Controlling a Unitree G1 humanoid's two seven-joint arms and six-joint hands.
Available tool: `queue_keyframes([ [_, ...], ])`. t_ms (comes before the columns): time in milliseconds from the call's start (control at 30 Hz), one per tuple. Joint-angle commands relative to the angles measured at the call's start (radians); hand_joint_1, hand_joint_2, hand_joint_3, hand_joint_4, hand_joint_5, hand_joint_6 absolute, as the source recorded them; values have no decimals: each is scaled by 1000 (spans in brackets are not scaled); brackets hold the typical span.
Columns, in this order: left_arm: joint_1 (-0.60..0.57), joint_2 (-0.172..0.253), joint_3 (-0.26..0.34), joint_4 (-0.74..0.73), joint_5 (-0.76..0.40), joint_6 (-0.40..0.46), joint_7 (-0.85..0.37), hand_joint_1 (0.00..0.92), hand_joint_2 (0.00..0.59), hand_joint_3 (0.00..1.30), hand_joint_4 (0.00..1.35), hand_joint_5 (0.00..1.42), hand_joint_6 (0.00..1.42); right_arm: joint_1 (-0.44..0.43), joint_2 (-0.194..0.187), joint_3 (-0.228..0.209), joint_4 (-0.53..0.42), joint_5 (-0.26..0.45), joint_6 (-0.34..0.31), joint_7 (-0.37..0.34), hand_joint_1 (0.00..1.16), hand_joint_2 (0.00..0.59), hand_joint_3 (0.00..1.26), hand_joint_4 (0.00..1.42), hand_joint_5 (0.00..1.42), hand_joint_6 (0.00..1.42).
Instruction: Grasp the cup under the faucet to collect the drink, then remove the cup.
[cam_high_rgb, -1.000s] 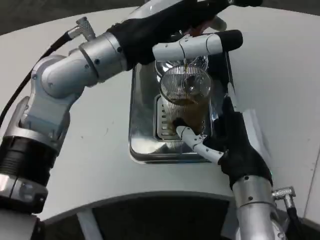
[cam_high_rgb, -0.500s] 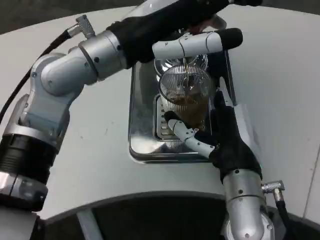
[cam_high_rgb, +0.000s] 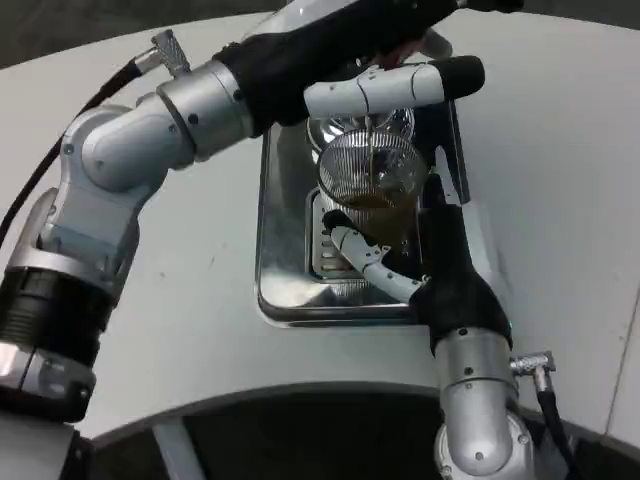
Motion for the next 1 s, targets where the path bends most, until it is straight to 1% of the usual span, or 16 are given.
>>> queue_keyframes([
  [33, 7, 6, -23, 17, 18, -1, -35, 0, 112, 153, 0, 11, 212, 2, 37, -2, 41, 23, 1, -8, 669, 230, 0, 0, 0, 0],
  [267, 7, 10, -21, 19, 18, -4, -36, 0, 114, 153, 0, 11, 212, -13, 42, -3, 70, 33, -14, -11, 668, 230, 0, 0, 0, 0],
  [533, 5, 13, -20, 19, 17, -6, -39, 0, 114, 157, 0, 11, 212, -31, 49, 3, 101, 36, -14, -30, 668, 230, 0, 0, 0, 0],
  [700, 6, 15, -20, 16, 17, -6, -41, 0, 115, 163, 0, 11, 212, -29, 50, 7, 107, 39, -16, -41, 668, 230, 0, 0, 0, 0],
  [867, 4, 25, -35, 4, 45, -36, -35, 0, 115, 164, 0, 11, 212, -33, 53, 11, 108, 36, -11, -52, 668, 230, 0, 0, 0, 0],
  [1000, 3, 23, -37, 3, 40, -35, -36, 0, 115, 165, 0, 11, 212, -39, 54, 12, 109, 38, -5, -55, 668, 230, 0, 0, 0, 0],
])
